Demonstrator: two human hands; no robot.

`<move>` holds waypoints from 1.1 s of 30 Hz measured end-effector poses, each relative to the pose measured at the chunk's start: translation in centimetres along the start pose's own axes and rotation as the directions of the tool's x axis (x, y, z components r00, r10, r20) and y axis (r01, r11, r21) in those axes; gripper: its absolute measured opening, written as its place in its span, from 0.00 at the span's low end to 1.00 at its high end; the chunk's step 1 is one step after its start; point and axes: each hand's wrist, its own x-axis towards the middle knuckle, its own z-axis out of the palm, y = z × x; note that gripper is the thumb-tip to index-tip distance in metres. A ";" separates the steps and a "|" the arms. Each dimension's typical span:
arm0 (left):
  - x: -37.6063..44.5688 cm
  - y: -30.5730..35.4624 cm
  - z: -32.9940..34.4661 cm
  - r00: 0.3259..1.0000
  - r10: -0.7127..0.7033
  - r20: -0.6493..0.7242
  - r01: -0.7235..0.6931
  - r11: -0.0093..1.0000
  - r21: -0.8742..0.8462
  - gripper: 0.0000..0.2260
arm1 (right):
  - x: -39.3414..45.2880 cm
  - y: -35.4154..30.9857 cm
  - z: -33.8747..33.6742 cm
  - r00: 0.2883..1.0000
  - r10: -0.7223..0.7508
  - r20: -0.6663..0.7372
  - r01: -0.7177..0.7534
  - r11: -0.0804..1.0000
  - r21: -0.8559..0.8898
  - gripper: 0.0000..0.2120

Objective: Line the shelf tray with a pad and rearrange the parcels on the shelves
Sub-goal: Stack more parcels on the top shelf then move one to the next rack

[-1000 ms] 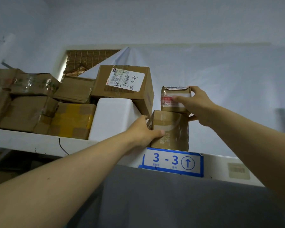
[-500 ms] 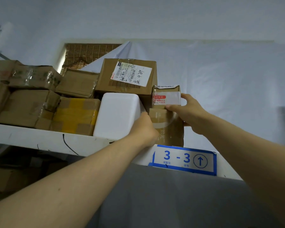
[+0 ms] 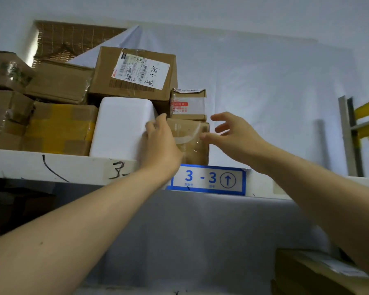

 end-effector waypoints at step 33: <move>-26.7 8.6 25.0 0.264 -0.535 0.803 0.925 0.377 -0.052 0.30 | -28.6 31.3 -17.0 0.837 0.547 -0.015 -0.546 0.832 -0.103 0.41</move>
